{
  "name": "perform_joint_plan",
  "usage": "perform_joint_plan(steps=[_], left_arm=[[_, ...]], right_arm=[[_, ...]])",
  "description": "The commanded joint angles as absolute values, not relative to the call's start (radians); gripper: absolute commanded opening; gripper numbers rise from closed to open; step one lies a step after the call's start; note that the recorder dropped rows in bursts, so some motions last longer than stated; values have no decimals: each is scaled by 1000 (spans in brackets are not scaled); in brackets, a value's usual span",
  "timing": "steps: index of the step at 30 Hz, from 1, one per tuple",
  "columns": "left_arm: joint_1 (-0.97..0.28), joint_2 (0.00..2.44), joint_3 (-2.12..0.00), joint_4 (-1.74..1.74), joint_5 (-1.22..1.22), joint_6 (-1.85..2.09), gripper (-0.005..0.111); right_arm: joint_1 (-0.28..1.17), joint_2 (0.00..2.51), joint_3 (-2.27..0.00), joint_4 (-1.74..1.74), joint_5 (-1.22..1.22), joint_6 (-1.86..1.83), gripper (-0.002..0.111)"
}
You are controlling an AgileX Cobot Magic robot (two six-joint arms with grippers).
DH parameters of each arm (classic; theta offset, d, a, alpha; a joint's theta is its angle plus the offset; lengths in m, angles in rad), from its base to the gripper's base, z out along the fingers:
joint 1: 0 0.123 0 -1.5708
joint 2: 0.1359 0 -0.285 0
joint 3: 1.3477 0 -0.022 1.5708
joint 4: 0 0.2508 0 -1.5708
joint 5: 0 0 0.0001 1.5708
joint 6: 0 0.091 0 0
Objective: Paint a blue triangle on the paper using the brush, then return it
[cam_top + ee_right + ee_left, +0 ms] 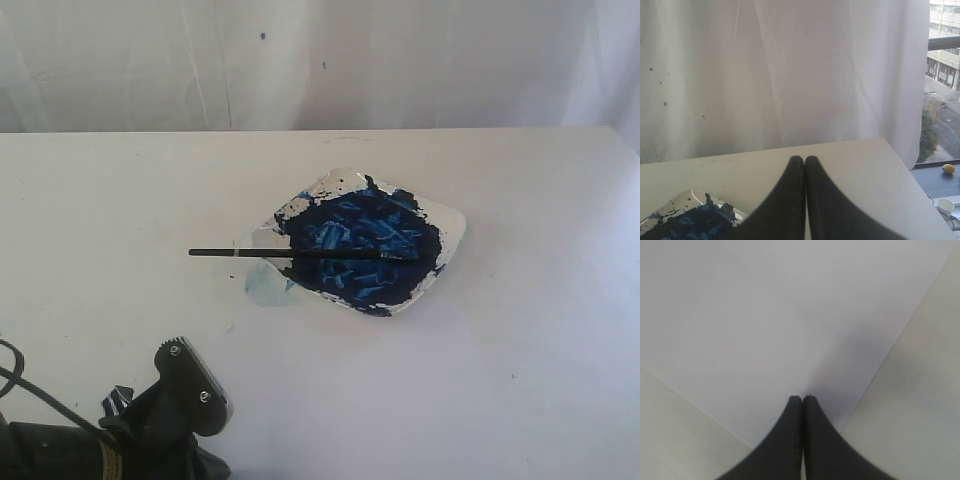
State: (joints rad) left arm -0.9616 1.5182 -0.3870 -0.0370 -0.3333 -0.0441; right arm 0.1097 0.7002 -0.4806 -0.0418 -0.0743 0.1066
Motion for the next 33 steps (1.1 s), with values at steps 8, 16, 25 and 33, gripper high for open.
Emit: perform_joint_plan(steps=[8,16,25,33], left_arm=[[-958,1523,-380,-44,-298,-45,0],[-958,1523,-380,-44,-298,-45,0],[-958,1523,-380,-44,-298,-45,0],[-958,1523,-380,-44,-298,-45,0]], right_arm=[[161,713,-487,-86,-56,67,0],[345,940,-546,-133,9,37,0],[477,1353,-775,-135,16,-52,0],[530,1670,-959,-184,-93,-49,0]])
